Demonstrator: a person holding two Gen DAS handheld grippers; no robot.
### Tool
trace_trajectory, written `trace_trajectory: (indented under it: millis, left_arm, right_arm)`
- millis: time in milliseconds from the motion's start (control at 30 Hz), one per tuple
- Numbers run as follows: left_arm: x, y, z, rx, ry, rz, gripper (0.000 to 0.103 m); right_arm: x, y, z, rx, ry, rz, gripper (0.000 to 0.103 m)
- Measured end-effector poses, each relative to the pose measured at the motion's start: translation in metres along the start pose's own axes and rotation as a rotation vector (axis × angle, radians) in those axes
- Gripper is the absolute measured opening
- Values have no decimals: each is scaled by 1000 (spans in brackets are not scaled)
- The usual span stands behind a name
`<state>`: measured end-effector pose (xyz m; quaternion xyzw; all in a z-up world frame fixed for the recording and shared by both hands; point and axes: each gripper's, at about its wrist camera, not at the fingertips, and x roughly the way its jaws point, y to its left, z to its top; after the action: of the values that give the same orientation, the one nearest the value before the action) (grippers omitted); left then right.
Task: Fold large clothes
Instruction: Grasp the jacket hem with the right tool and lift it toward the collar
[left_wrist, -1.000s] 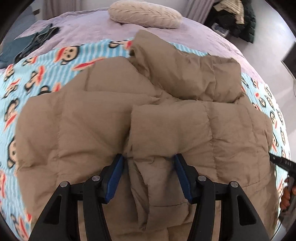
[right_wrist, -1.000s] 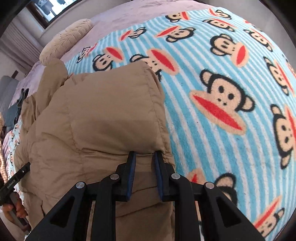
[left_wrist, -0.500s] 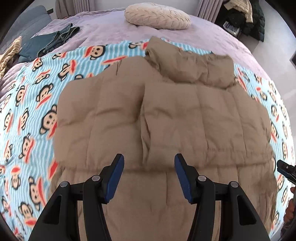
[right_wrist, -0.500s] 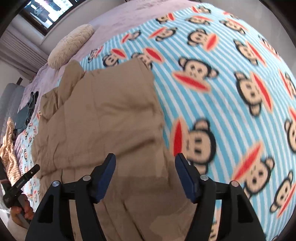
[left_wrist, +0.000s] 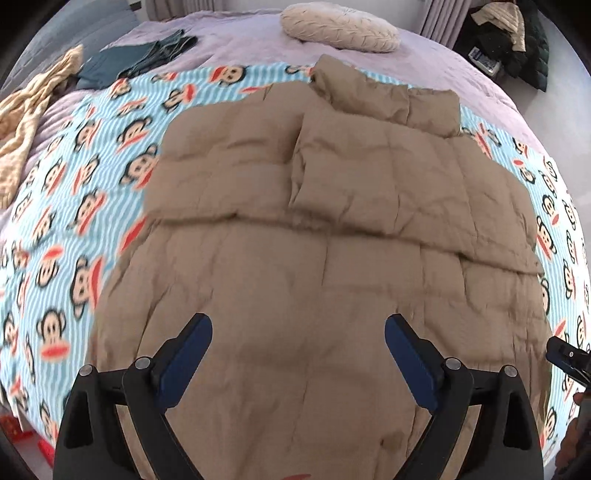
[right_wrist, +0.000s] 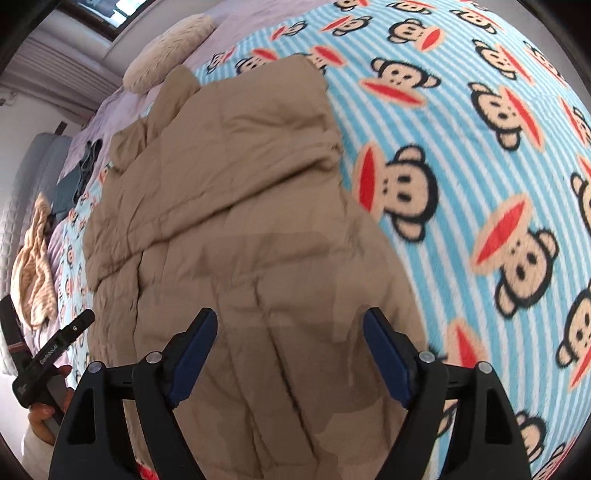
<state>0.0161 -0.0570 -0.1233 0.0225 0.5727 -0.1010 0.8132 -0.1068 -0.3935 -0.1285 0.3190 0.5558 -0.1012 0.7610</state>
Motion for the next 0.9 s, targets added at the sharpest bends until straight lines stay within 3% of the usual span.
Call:
trace_trajectory:
  millis: [100, 467, 733, 900]
  left_arm:
    - [-7, 6, -15, 0, 14, 14, 103]
    - [-20, 41, -65, 11, 55, -7, 103]
    - [-40, 82, -95, 16, 69, 12, 103]
    - [-47, 105, -112, -2, 86, 15, 103]
  right_arm:
    - [-3, 3, -12, 6, 6, 20, 84]
    - [-19, 16, -69, 59, -46, 20, 88]
    - [-33, 12, -117, 228, -116, 54, 89]
    - [-36, 9, -140, 287, -104, 67, 89]
